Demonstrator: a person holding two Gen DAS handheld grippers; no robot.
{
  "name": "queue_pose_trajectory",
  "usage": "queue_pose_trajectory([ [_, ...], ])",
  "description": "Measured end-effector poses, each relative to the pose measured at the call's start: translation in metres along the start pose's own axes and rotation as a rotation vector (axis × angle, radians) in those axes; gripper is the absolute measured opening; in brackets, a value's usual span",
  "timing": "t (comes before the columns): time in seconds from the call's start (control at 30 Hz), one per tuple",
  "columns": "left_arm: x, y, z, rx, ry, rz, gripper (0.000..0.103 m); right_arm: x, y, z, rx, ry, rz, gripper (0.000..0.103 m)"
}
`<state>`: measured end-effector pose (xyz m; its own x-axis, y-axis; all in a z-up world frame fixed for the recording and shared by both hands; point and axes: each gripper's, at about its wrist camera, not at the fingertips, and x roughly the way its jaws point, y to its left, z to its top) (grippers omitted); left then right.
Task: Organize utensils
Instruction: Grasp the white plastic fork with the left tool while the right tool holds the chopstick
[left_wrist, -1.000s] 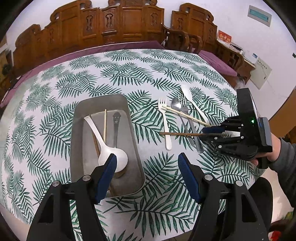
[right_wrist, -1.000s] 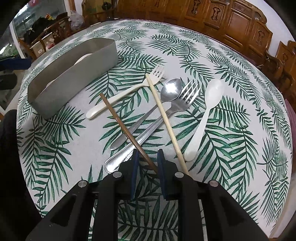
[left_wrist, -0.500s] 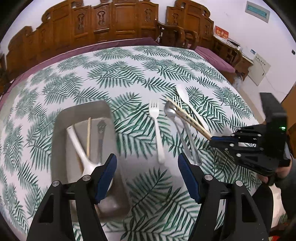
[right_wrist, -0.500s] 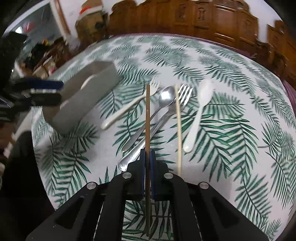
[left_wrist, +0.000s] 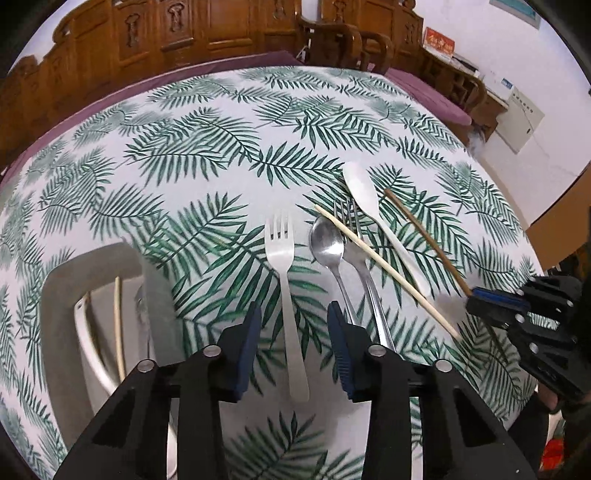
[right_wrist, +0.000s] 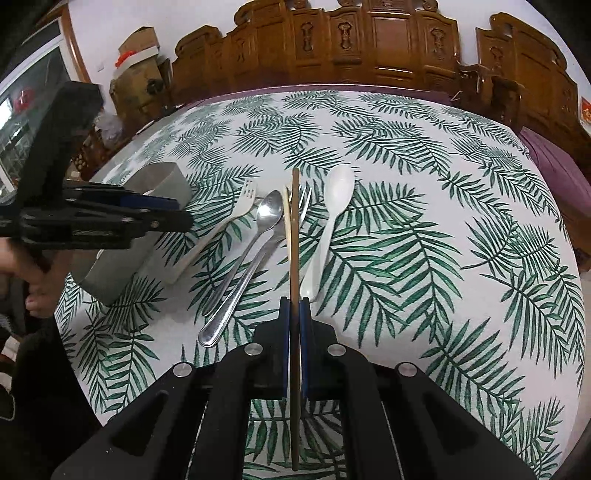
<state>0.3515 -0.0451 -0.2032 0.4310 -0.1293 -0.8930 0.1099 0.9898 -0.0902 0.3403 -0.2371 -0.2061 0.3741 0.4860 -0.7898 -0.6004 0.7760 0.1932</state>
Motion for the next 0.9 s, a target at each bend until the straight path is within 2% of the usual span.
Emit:
queue_pose_trajectory([
  [0.07,0.009,-0.002,0.004,0.002,0.019,0.011,0.027,-0.001,-0.001,0.000,0.007,-0.004,-0.001,0.006],
  [0.27,0.025,-0.004,0.007,0.007,0.060,0.015,0.026,-0.002,-0.001,-0.005,0.027,-0.005,-0.007,0.006],
  [0.33,0.030,-0.003,0.007,0.004,0.071,0.017,0.020,-0.003,-0.001,-0.006,0.031,-0.003,-0.005,0.006],
  [0.53,0.040,0.001,0.007,-0.016,0.096,0.033,0.016,-0.004,0.001,-0.008,0.029,0.006,-0.018,0.006],
  [0.6,0.040,0.002,0.006,-0.016,0.095,0.028,0.016,-0.006,0.002,-0.008,0.030,0.005,-0.023,0.006],
  [0.63,0.040,0.002,0.006,-0.017,0.098,0.023,0.008,-0.008,0.003,-0.007,0.032,0.003,-0.023,0.006],
  [0.67,0.039,0.003,0.005,-0.020,0.100,0.012,0.007,-0.010,0.004,-0.006,0.032,0.002,-0.023,0.006],
  [0.9,0.014,0.004,-0.004,-0.013,0.060,0.002,0.006,-0.022,0.020,-0.002,0.016,-0.007,-0.029,0.006],
])
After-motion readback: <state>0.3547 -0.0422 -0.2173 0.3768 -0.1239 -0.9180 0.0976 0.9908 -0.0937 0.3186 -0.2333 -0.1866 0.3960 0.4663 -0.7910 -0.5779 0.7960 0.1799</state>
